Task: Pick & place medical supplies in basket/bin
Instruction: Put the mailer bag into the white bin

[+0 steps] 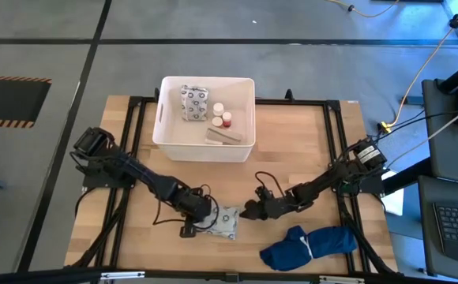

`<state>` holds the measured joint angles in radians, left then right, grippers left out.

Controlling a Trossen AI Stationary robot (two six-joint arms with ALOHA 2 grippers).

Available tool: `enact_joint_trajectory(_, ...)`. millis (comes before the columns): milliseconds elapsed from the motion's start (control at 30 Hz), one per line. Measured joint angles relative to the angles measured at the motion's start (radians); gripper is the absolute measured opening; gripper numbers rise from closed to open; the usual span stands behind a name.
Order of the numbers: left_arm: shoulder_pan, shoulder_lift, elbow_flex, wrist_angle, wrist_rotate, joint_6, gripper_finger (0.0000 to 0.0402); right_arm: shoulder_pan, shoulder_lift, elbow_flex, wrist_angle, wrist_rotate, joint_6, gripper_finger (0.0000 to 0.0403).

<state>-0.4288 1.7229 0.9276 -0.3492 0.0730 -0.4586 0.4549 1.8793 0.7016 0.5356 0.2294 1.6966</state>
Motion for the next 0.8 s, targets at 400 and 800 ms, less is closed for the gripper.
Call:
enact_joint_trajectory(400, 0.087, 0.003, -0.006, 0.044, 0.01, 0.168, 0.0003, -0.016, 0.003, 0.007, -0.01, 0.002, 0.008, 0.028)
enact_joint_trajectory(800, 0.109, 0.008, -0.011, 0.104, -0.058, 0.263, 0.0002, -0.058, 0.005, 0.006, -0.005, -0.006, 0.014, 0.0339)
